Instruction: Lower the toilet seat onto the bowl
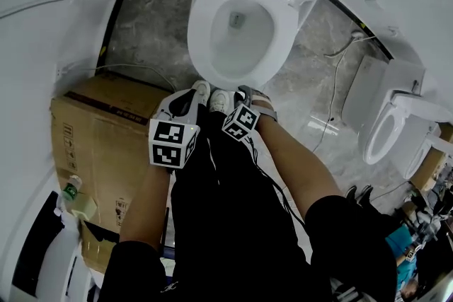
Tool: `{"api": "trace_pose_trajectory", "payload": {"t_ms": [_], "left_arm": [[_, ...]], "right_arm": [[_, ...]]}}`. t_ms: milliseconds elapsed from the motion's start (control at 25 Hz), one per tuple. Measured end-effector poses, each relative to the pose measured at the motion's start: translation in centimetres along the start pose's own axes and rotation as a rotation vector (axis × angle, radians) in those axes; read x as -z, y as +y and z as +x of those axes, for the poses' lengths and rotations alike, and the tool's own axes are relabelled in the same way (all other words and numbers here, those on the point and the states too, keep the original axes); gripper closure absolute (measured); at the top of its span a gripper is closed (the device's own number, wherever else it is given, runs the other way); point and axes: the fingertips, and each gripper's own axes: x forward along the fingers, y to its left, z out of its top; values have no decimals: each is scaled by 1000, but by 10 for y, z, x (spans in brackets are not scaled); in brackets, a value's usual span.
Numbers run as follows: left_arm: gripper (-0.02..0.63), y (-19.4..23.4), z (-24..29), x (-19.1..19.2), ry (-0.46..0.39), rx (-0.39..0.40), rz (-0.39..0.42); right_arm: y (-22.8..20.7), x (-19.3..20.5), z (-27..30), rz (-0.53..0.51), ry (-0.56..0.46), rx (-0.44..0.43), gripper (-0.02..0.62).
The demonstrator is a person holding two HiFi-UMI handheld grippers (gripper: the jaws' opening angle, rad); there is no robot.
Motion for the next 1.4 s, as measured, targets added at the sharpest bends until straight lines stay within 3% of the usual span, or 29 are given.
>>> {"api": "trace_pose_trajectory", "payload": {"t_ms": [160, 480, 840, 920, 960, 1160, 1400], "left_arm": [[598, 9, 7, 2, 14, -2, 20], [600, 19, 9, 13, 25, -2, -33], [600, 19, 10, 18, 43, 27, 10], [600, 21, 8, 17, 43, 28, 17], [600, 22, 6, 16, 43, 28, 19], [600, 18, -8, 3, 30, 31, 23], [600, 1, -34, -37, -14, 38, 59]], "right_arm": [[5, 3, 17, 15, 28, -17, 505], [8, 5, 34, 47, 74, -11, 505], [8, 7, 41, 141, 93, 31, 505], [6, 7, 37, 168, 94, 43, 530], [5, 6, 33, 186, 96, 49, 586], [-10, -2, -5, 376, 46, 76, 588], [-43, -32, -82, 616, -120, 142, 588]]}}
